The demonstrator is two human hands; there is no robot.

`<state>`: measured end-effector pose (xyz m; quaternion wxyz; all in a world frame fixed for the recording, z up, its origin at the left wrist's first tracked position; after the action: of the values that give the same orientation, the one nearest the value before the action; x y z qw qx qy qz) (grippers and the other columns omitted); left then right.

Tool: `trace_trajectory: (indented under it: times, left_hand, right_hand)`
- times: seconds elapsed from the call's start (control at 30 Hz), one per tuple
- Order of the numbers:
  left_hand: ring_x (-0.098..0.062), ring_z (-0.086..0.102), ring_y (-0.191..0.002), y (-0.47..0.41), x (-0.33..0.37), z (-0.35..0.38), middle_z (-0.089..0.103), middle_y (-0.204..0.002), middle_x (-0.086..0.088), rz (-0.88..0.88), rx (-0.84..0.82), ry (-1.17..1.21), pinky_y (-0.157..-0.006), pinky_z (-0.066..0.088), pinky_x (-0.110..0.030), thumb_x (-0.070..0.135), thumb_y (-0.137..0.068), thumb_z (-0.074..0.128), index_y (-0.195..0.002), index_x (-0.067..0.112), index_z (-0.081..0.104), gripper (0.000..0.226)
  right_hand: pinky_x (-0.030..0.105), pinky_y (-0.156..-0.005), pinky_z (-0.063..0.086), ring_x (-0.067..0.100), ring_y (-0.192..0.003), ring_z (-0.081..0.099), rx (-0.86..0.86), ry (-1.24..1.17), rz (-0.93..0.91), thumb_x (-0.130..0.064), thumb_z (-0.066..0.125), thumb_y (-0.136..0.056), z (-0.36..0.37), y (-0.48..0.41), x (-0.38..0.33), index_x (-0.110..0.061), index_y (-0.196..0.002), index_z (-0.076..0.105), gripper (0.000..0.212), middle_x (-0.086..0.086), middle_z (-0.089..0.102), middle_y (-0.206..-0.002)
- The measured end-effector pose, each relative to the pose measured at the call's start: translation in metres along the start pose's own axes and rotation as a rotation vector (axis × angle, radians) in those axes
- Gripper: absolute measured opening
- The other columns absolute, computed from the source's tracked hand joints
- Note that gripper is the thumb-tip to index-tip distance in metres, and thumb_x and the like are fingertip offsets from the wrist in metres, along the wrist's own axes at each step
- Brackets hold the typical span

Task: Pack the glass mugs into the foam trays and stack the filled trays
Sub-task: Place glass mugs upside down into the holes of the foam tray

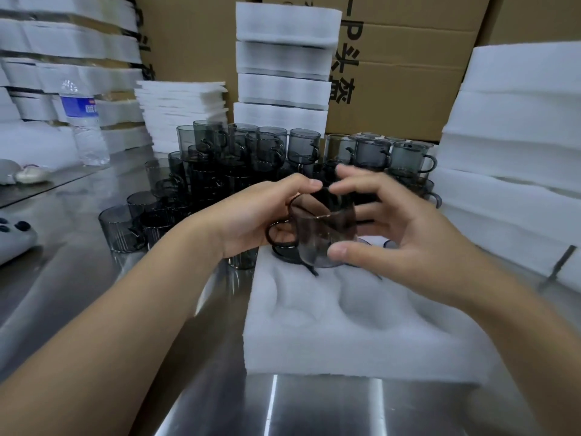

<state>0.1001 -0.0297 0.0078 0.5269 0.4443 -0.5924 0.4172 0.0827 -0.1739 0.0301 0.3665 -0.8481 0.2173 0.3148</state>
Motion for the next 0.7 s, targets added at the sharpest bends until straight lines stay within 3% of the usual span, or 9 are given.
trace_trajectory:
  times: [0.1, 0.2, 0.27, 0.33, 0.4, 0.47, 0.53, 0.6, 0.7]
  left_hand:
    - [-0.008, 0.062, -0.058, 0.004, 0.005, 0.001, 0.068, -0.066, 0.002, 0.037, -0.024, -0.132, -0.052, 0.049, -0.017, 0.05, -0.074, 0.057, -0.064, 0.02, 0.074, 0.036]
    - [-0.011, 0.069, -0.078, 0.006, 0.01, -0.011, 0.074, -0.084, 0.001, 0.055, -0.023, -0.255, -0.076, 0.054, -0.026, 0.062, -0.074, 0.051, -0.074, 0.022, 0.077, 0.048]
    - [-0.01, 0.067, -0.089, 0.012, 0.015, -0.023, 0.074, -0.098, 0.002, 0.094, -0.046, -0.285, -0.082, 0.049, -0.028, 0.059, -0.078, 0.061, -0.083, 0.025, 0.078, 0.038]
    - [-0.005, 0.063, -0.089, 0.019, 0.016, -0.032, 0.073, -0.105, 0.004, 0.114, -0.109, -0.318, -0.072, 0.046, -0.018, 0.046, -0.074, 0.068, -0.09, 0.028, 0.078, 0.026]
    - [0.001, 0.061, -0.083, 0.023, 0.013, -0.037, 0.073, -0.099, 0.008, 0.089, -0.193, -0.368, -0.067, 0.044, -0.015, 0.041, -0.067, 0.069, -0.093, 0.034, 0.077, 0.028]
    - [0.003, 0.061, -0.078, 0.025, 0.007, -0.039, 0.074, -0.091, 0.011, 0.045, -0.264, -0.446, -0.073, 0.044, -0.024, 0.039, -0.065, 0.072, -0.092, 0.036, 0.077, 0.027]
    - [0.0, 0.061, -0.078, 0.024, 0.003, -0.04, 0.074, -0.088, 0.01, 0.006, -0.297, -0.485, -0.078, 0.044, -0.03, 0.041, -0.062, 0.077, -0.088, 0.035, 0.077, 0.027]
    - [-0.002, 0.063, -0.078, 0.024, 0.001, -0.041, 0.074, -0.087, 0.009, -0.008, -0.324, -0.477, -0.079, 0.049, -0.026, 0.045, -0.059, 0.083, -0.087, 0.033, 0.078, 0.031]
    - [-0.001, 0.066, -0.081, 0.024, -0.003, -0.042, 0.075, -0.09, 0.007, -0.031, -0.356, -0.452, -0.078, 0.052, -0.018, 0.034, -0.065, 0.084, -0.088, 0.031, 0.078, 0.023]
  right_hand:
    - [0.03, -0.077, 0.055, 0.008, -0.086, 0.07, 0.01, 0.056, 0.041, -0.05, 0.08, -0.058, 0.01, 0.004, -0.006, -0.037, -0.089, 0.054, 0.042, -0.014, 0.069, -0.103]
    - [0.026, -0.063, 0.049, 0.008, -0.071, 0.063, 0.111, 0.229, 0.048, -0.063, 0.077, -0.051, 0.013, 0.007, -0.014, -0.031, -0.079, 0.048, 0.052, -0.011, 0.066, -0.086]
    - [0.02, -0.061, 0.045, 0.008, -0.072, 0.055, 0.142, 0.284, 0.036, -0.069, 0.075, -0.048, 0.018, 0.01, -0.019, -0.029, -0.078, 0.046, 0.057, -0.013, 0.057, -0.086]
    - [0.016, -0.064, 0.04, 0.008, -0.075, 0.048, 0.145, 0.353, 0.017, -0.071, 0.073, -0.05, 0.027, 0.012, -0.022, -0.031, -0.077, 0.042, 0.057, -0.015, 0.048, -0.087]
    - [0.015, -0.066, 0.037, 0.008, -0.076, 0.045, 0.128, 0.411, 0.004, -0.072, 0.07, -0.051, 0.037, 0.014, -0.022, -0.032, -0.075, 0.037, 0.057, -0.015, 0.04, -0.086]
    - [0.014, -0.066, 0.037, 0.006, -0.074, 0.043, 0.132, 0.439, -0.011, -0.073, 0.068, -0.051, 0.041, 0.015, -0.022, -0.03, -0.074, 0.035, 0.058, -0.015, 0.035, -0.085]
    - [0.012, -0.065, 0.036, 0.005, -0.073, 0.042, 0.14, 0.428, -0.019, -0.074, 0.067, -0.051, 0.041, 0.016, -0.023, -0.028, -0.072, 0.036, 0.059, -0.016, 0.035, -0.086]
    - [0.012, -0.064, 0.037, 0.007, -0.073, 0.043, 0.107, 0.396, -0.031, -0.073, 0.068, -0.053, 0.042, 0.016, -0.024, -0.028, -0.072, 0.038, 0.057, -0.017, 0.038, -0.09]
    - [0.011, -0.065, 0.038, 0.01, -0.075, 0.047, 0.047, 0.343, -0.037, -0.07, 0.069, -0.058, 0.043, 0.016, -0.025, -0.029, -0.075, 0.044, 0.051, -0.016, 0.046, -0.096]
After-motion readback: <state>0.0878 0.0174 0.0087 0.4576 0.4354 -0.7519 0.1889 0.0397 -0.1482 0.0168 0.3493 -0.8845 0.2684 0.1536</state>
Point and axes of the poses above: each hand's wrist, its own y-axis away from the middle knuckle, its own z-axis out of the palm, x = y × z, the point moved 6 cm from there along -y, towards the middle knuckle
